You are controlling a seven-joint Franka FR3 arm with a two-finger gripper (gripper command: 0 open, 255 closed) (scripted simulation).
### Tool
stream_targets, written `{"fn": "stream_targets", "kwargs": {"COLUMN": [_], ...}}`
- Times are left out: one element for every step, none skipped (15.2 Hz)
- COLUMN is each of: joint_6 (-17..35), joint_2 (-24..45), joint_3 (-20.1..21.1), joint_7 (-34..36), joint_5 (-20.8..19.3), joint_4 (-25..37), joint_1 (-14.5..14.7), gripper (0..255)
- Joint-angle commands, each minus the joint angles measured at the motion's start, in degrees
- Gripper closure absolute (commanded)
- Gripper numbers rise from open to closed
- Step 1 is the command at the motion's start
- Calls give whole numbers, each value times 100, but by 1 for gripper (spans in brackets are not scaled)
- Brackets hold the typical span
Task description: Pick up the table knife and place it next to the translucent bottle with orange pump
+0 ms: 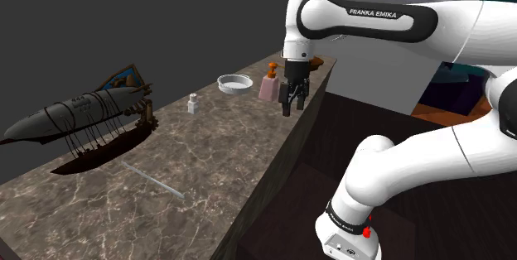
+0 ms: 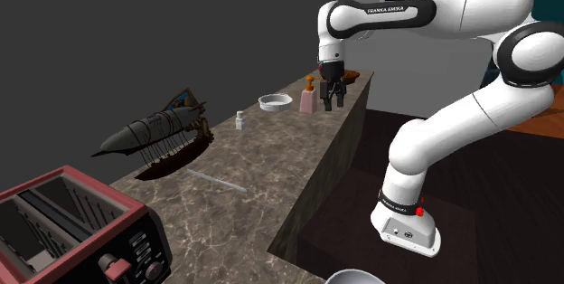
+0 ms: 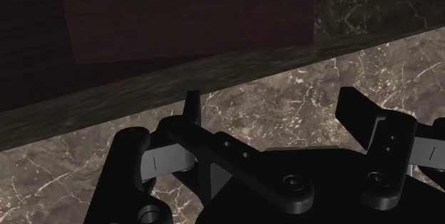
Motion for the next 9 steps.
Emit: {"fn": "stream_targets", "kwargs": {"joint_6": [0, 137, 274, 409, 543, 674, 804, 931, 1055], "joint_2": [0, 125, 257, 394, 536, 684, 837, 995, 1157], "joint_3": [0, 100, 200, 298, 396, 491, 586, 679, 772], "joint_7": [0, 71, 141, 211, 279, 348, 417, 485, 553], "joint_5": [0, 67, 131, 190, 245, 295, 340, 380, 415], "joint_4": [0, 8, 23, 45, 74, 111, 155, 206, 264], "joint_1": [0, 56, 110, 164, 215, 267, 316, 363, 409], "gripper": [0, 0, 0, 0, 0, 0, 0, 0, 0]}}
